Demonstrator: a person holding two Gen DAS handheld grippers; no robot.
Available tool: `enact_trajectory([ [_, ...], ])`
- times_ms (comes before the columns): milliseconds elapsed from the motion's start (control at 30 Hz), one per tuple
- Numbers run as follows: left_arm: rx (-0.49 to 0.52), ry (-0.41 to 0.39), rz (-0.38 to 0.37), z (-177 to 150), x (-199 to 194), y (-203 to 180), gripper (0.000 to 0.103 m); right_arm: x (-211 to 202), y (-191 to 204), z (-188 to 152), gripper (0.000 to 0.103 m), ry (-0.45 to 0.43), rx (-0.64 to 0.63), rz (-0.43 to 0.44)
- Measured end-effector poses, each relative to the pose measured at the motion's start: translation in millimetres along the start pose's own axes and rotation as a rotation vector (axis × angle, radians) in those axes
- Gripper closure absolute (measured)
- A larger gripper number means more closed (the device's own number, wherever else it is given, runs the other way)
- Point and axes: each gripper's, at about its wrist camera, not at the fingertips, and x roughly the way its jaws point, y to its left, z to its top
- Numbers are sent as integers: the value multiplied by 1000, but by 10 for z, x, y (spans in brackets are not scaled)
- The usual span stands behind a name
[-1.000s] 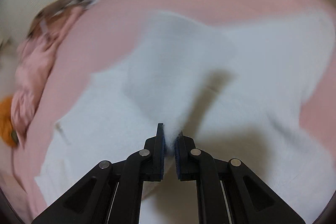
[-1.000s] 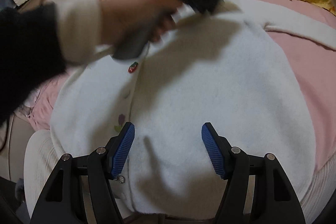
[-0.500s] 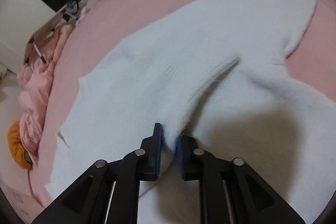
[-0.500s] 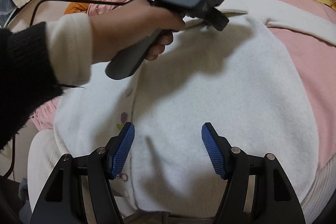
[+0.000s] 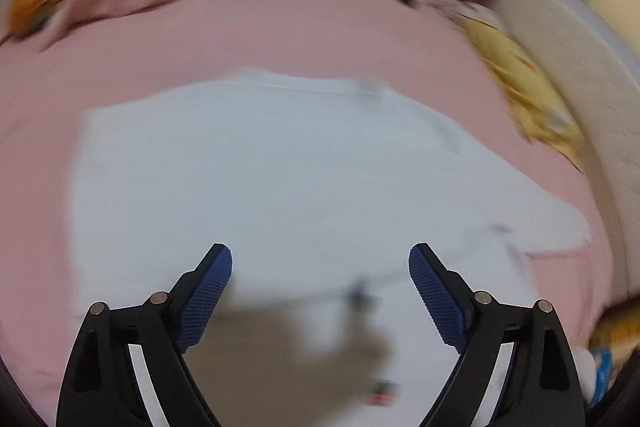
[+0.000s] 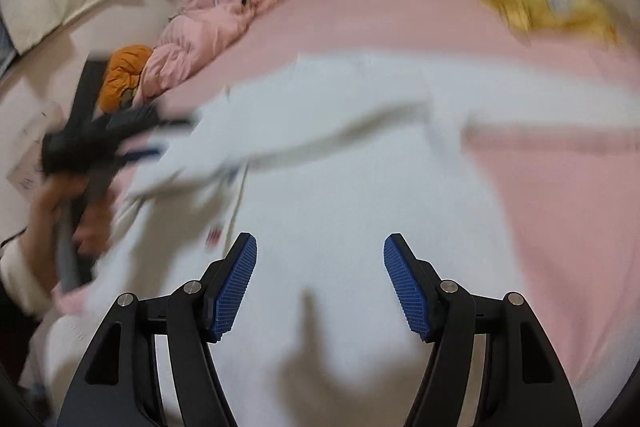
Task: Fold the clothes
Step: 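Open the left tool and pull both tools back above the cardigan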
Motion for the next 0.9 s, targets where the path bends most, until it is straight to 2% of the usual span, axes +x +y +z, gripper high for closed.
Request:
enact_trajectory([
  [100,-107,9,46,62,157,403,13,345,-72,518,36,-44,-110,-85],
  [133,-143,11,62,82,210,538,13,545,-81,627,36,-15,-118,-95],
  [200,-108,12,80,35,284,584,13,946,-96,842,36,46,-133,-114],
  [233,-83,12,87,4,319,590,13,1171,-144,856,36,82,-135,-121],
  [300,-32,12,103,-58,389,602,14,1546,-357,742,36,208,-112,-135],
  [367,11,6,153,-95,370,502,17,1404,-412,648,35,122,-112,-100],
  [400,29,0,184,-112,327,442,22,1342,-389,640,35,129,-112,-120],
  [433,47,-6,216,-130,285,382,23,1281,-365,633,35,136,-111,-141],
  [533,76,-32,176,-278,172,200,20,1097,-374,577,33,82,-71,-120],
  [633,75,-2,193,-464,323,229,14,1339,-432,443,21,119,-133,-183],
  [700,79,4,201,-476,349,209,11,1384,-401,466,20,144,-144,-202],
  [800,99,54,228,-360,236,150,16,1387,-402,560,19,237,-139,-196],
  [833,106,42,236,-318,101,118,17,1367,-407,614,19,280,-132,-195],
  [900,113,-19,228,-361,-260,131,17,1002,-331,684,19,199,-120,-221],
])
